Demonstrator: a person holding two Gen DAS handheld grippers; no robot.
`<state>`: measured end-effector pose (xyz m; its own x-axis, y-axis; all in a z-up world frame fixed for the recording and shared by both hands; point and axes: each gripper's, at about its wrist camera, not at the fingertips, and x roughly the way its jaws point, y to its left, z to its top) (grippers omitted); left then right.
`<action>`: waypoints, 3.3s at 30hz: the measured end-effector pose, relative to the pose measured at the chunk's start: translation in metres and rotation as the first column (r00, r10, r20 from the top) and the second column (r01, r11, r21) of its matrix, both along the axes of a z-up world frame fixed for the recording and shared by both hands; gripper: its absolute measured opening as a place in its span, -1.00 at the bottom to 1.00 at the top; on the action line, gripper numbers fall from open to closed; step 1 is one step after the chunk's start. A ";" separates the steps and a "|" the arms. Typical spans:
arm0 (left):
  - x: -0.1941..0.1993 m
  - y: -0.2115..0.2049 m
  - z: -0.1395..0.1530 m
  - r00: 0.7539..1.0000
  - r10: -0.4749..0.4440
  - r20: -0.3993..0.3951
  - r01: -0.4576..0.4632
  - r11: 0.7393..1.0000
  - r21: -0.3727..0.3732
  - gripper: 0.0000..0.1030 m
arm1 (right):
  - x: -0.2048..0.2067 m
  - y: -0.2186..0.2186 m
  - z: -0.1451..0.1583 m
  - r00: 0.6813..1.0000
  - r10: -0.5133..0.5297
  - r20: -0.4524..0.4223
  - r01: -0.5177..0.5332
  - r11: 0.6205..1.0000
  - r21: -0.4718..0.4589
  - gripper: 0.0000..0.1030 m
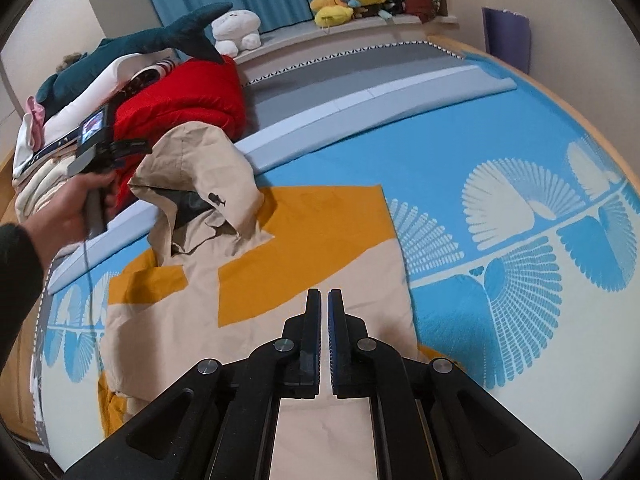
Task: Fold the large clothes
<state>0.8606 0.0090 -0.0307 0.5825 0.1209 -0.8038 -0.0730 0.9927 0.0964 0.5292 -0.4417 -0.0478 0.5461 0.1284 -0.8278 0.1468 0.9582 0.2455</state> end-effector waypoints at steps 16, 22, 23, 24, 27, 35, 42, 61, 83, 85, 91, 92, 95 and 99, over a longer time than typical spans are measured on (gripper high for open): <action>-0.281 -0.062 0.091 0.915 -0.395 0.081 0.397 0.918 -0.010 -0.97 | -0.005 0.006 0.034 0.994 0.017 0.105 -0.032 0.989 0.146 -0.91; -0.459 -0.067 0.032 0.915 -0.388 -0.109 0.367 0.914 -0.171 -0.75 | -0.017 0.025 0.047 0.982 0.046 0.185 -0.097 0.956 0.278 0.15; -0.473 -0.062 0.014 0.916 -0.358 -0.182 0.322 0.925 -0.200 -0.75 | -0.018 0.028 0.047 0.981 0.045 0.190 -0.101 0.949 0.298 0.28; -0.482 -0.057 0.005 0.918 -0.332 -0.217 0.281 0.931 -0.233 -0.75 | -0.019 0.033 0.044 0.981 0.047 0.186 -0.105 0.943 0.316 0.28; -0.486 -0.022 -0.010 0.961 -0.185 -0.206 0.101 0.927 -0.362 -0.58 | -0.017 0.049 0.025 0.990 0.079 0.120 -0.117 0.924 0.363 0.28; -0.431 0.024 -0.066 0.962 0.026 -0.273 -0.182 0.804 -0.566 -0.31 | 0.001 0.094 -0.059 0.984 0.135 -0.112 -0.085 0.927 0.365 0.28; -0.406 0.013 -0.117 0.931 0.037 -0.362 -0.290 0.679 -0.675 -0.26 | 0.019 0.103 -0.079 0.988 0.140 -0.059 -0.105 0.910 0.401 -0.97; -0.394 -0.055 -0.072 0.954 -0.063 -0.292 -0.049 0.930 -0.364 -0.76 | 0.004 0.083 -0.083 0.993 -0.112 -0.035 0.117 0.970 0.213 0.04; -0.451 -0.029 0.005 0.984 -0.003 -0.179 -0.039 0.972 -0.232 -0.72 | 0.002 0.138 -0.158 0.949 -0.013 -0.315 -0.013 0.997 -0.080 0.03; -0.457 -0.023 0.012 0.986 -0.001 -0.167 -0.040 0.969 -0.244 -0.72 | -0.005 0.139 -0.143 0.965 -0.019 -0.261 -0.014 0.992 -0.124 0.03; -0.481 -0.003 0.029 0.996 -0.017 -0.085 -0.003 0.973 -0.230 -0.72 | -0.025 0.175 -0.095 0.987 0.143 -0.075 -0.150 0.984 -0.100 0.03; -0.487 0.002 0.036 0.998 -0.013 -0.066 -0.003 0.974 -0.228 -0.72 | -0.028 0.173 -0.095 0.986 0.144 -0.083 -0.153 0.982 -0.115 0.02; -0.506 0.023 0.063 1.000 0.011 0.003 -0.010 0.968 -0.249 -0.72 | -0.058 0.148 -0.057 0.996 0.087 -0.003 -0.087 0.992 -0.092 0.00; -0.539 0.051 0.099 0.997 0.044 0.063 -0.026 0.963 -0.267 -0.72 | -0.115 0.107 0.030 0.980 0.082 0.183 -0.070 0.995 -0.071 0.00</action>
